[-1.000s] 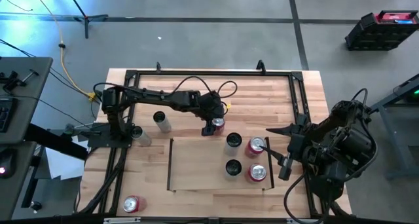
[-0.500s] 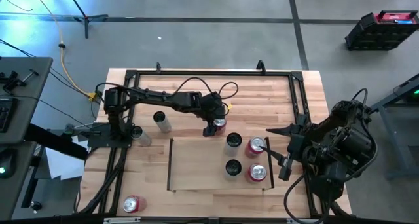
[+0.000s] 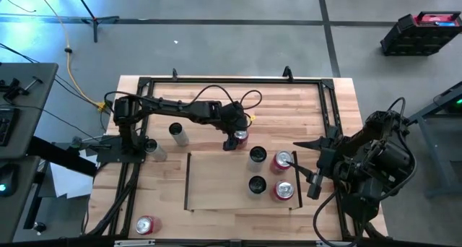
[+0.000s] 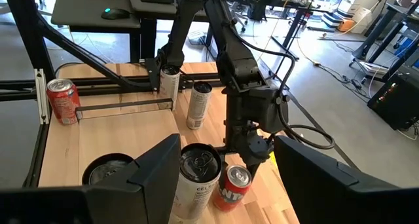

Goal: Place canned beverage on shelf
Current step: Put the top red soda can on the shelf

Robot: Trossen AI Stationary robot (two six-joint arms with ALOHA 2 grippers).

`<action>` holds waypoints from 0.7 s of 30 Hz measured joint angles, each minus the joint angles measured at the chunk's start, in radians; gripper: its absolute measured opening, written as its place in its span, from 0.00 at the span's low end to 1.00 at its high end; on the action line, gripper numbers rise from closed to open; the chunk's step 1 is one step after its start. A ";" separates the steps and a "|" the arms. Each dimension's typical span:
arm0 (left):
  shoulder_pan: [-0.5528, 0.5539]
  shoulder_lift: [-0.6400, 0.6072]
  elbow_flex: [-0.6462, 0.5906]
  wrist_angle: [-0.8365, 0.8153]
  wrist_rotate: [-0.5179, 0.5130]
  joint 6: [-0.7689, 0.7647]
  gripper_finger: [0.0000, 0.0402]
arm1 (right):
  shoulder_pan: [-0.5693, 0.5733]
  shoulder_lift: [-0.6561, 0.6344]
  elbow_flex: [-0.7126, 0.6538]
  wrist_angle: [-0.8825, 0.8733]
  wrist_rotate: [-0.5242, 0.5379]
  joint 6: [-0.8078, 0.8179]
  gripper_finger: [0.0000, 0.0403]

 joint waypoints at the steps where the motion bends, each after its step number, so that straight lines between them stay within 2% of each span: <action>1: 0.000 -0.007 -0.001 -0.012 0.000 -0.002 0.72 | 0.000 0.000 0.000 0.000 0.000 0.000 0.57; 10: -0.016 -0.192 -0.002 -0.120 -0.060 0.009 0.71 | 0.000 0.000 0.000 0.000 -0.003 -0.001 0.57; 21: -0.048 -0.486 0.000 -0.272 -0.062 -0.054 0.71 | 0.000 0.000 0.000 -0.003 -0.003 -0.001 0.57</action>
